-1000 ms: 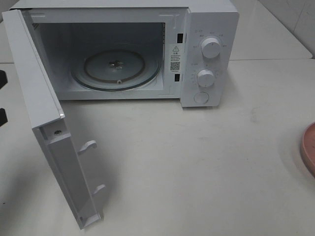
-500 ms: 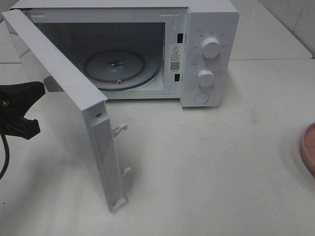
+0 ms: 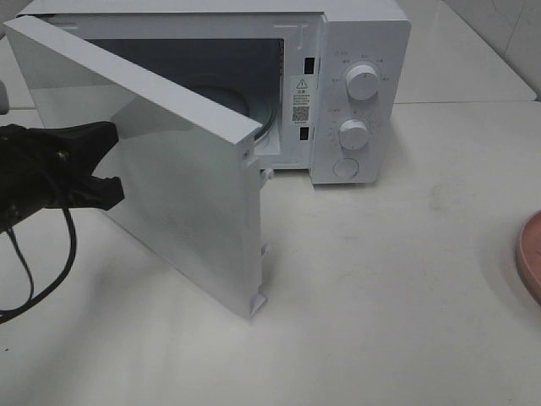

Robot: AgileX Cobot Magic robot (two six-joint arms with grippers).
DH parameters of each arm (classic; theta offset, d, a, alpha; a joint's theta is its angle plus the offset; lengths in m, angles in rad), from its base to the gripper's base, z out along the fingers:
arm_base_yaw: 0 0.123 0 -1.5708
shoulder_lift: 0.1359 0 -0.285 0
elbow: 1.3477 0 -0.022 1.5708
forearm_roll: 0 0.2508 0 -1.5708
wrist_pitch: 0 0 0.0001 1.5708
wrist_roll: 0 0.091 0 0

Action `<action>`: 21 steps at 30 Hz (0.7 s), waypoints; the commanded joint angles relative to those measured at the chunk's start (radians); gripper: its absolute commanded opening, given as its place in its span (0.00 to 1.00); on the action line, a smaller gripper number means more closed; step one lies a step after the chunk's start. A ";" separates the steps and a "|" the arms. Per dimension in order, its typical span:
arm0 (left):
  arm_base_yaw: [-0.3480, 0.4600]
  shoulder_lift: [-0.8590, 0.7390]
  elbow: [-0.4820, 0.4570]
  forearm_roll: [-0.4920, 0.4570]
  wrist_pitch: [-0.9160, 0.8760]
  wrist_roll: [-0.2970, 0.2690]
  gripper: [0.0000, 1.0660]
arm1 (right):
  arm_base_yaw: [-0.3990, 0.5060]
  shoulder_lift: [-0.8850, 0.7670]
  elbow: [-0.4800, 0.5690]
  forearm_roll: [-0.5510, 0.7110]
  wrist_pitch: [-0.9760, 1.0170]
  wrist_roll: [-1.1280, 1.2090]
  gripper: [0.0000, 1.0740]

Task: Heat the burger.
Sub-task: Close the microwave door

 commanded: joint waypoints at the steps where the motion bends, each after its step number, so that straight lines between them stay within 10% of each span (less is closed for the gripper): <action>1: -0.053 0.034 -0.057 -0.066 0.000 0.008 0.00 | -0.005 -0.027 -0.002 0.002 -0.007 -0.012 0.68; 21: -0.173 0.149 -0.316 -0.316 0.146 0.132 0.00 | -0.005 -0.027 -0.002 0.002 -0.007 -0.012 0.68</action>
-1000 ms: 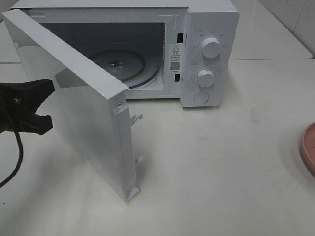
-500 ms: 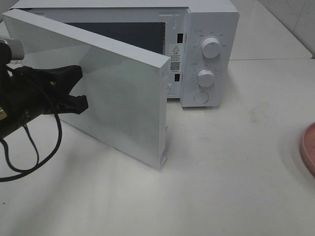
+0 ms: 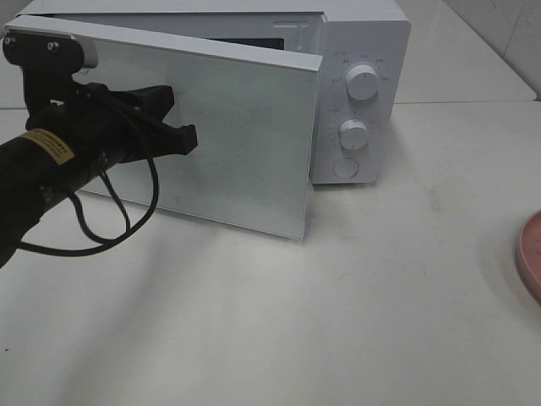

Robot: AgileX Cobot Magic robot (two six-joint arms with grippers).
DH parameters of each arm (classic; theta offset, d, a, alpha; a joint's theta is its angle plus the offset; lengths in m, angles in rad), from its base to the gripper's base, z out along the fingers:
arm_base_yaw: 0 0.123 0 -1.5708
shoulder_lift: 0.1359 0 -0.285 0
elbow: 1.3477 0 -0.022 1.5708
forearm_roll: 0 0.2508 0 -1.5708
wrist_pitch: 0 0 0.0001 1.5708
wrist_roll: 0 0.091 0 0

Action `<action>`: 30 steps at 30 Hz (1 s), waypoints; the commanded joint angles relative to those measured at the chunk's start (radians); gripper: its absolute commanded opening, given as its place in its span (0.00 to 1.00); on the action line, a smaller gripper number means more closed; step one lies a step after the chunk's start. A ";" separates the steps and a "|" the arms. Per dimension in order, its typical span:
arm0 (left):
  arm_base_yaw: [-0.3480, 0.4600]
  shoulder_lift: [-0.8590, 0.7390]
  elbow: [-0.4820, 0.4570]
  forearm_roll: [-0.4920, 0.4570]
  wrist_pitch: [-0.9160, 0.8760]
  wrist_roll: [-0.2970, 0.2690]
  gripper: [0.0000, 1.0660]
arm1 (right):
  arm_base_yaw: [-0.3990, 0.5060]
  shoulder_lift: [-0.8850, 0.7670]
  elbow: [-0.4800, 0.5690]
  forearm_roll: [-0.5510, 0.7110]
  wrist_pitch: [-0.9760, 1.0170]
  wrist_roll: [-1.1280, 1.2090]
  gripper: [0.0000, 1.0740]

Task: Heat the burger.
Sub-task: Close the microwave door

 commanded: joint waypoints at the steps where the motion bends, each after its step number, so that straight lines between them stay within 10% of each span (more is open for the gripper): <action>1: -0.010 0.017 -0.071 -0.065 0.050 0.040 0.00 | -0.005 -0.027 -0.002 0.002 -0.007 -0.012 0.68; 30: -0.010 0.198 -0.413 -0.228 0.201 0.148 0.00 | -0.005 -0.027 -0.002 0.002 -0.007 -0.012 0.68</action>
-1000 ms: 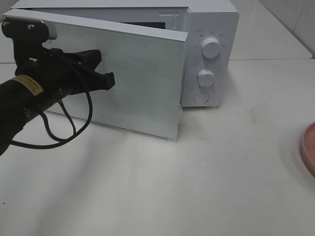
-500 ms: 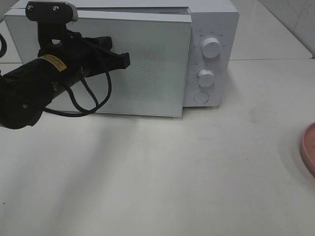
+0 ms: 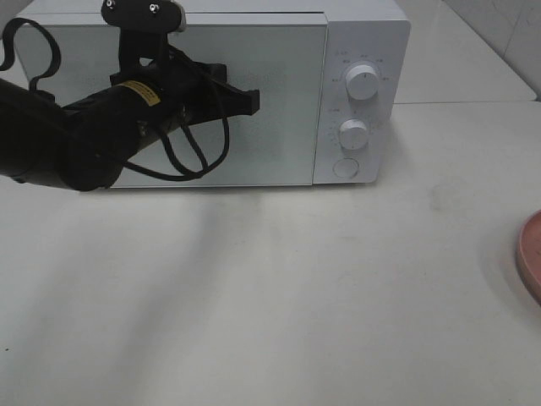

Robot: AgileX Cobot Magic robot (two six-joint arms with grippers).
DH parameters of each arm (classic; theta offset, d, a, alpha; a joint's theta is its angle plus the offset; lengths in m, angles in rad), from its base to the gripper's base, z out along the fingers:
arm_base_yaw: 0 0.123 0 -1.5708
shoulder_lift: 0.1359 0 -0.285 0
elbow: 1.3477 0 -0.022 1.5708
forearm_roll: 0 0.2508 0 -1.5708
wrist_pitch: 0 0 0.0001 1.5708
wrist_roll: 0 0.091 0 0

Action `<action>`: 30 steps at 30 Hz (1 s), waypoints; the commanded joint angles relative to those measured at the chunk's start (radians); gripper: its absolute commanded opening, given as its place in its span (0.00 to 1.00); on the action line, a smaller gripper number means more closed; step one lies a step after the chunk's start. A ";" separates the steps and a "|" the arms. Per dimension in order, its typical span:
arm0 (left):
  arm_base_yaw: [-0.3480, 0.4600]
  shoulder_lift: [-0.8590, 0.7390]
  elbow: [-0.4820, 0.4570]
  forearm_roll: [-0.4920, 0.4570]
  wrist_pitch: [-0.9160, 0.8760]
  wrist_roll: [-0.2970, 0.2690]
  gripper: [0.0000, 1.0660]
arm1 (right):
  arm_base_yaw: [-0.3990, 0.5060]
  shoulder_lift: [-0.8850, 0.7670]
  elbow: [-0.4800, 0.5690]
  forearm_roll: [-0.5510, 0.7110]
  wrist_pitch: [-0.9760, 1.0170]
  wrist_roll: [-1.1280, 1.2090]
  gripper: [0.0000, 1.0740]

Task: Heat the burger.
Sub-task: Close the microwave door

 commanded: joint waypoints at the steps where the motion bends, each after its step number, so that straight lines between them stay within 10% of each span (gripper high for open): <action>1: 0.020 0.020 -0.058 -0.081 -0.037 0.010 0.00 | -0.005 -0.027 -0.002 0.002 -0.007 -0.012 0.68; 21: -0.096 -0.083 -0.046 -0.033 0.446 0.006 0.01 | -0.005 -0.027 -0.002 0.002 -0.007 -0.012 0.68; 26: -0.101 -0.103 -0.046 -0.033 0.701 0.006 0.44 | -0.005 -0.027 -0.002 0.002 -0.007 -0.012 0.68; 28: -0.101 -0.117 -0.046 -0.033 0.866 0.005 0.96 | -0.005 -0.027 -0.002 0.002 -0.007 -0.012 0.68; 30: -0.100 -0.121 -0.046 -0.031 0.910 0.006 0.94 | -0.005 -0.027 -0.002 0.002 -0.007 -0.012 0.68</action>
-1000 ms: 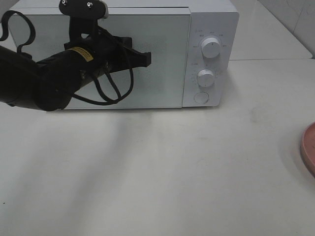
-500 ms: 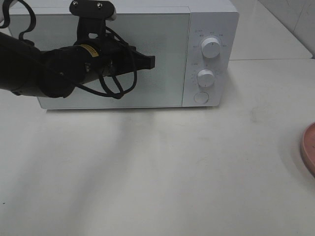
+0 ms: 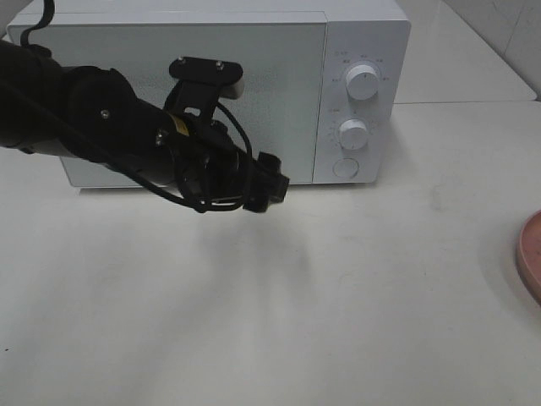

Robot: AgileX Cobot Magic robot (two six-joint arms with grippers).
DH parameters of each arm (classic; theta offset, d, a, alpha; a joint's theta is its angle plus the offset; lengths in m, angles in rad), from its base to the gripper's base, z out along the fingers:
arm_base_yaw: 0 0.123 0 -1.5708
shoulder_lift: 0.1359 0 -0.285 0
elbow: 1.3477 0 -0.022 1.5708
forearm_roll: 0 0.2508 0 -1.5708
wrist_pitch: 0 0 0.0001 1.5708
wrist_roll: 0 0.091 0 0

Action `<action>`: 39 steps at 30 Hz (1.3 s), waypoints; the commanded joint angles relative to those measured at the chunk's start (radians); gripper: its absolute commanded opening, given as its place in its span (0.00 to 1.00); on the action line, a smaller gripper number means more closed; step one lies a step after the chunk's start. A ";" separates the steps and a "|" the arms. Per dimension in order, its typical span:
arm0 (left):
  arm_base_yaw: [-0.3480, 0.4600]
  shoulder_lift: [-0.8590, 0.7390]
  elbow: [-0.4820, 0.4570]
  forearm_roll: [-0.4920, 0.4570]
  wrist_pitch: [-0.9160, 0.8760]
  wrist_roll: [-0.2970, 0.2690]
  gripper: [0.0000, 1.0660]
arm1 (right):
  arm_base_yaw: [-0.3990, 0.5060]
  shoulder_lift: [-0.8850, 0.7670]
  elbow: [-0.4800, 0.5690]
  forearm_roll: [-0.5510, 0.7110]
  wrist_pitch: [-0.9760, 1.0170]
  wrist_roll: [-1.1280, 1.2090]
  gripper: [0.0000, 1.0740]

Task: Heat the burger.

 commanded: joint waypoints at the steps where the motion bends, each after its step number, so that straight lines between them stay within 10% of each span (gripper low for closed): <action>1: -0.004 -0.038 0.006 0.008 0.194 -0.004 0.93 | -0.005 -0.027 -0.002 0.001 -0.007 -0.012 0.68; 15: 0.049 -0.160 0.005 0.143 0.602 -0.082 0.92 | -0.005 -0.027 -0.002 0.001 -0.007 -0.012 0.68; 39: 0.670 -0.490 0.068 0.273 1.061 -0.087 0.92 | -0.005 -0.027 -0.002 0.001 -0.007 -0.012 0.68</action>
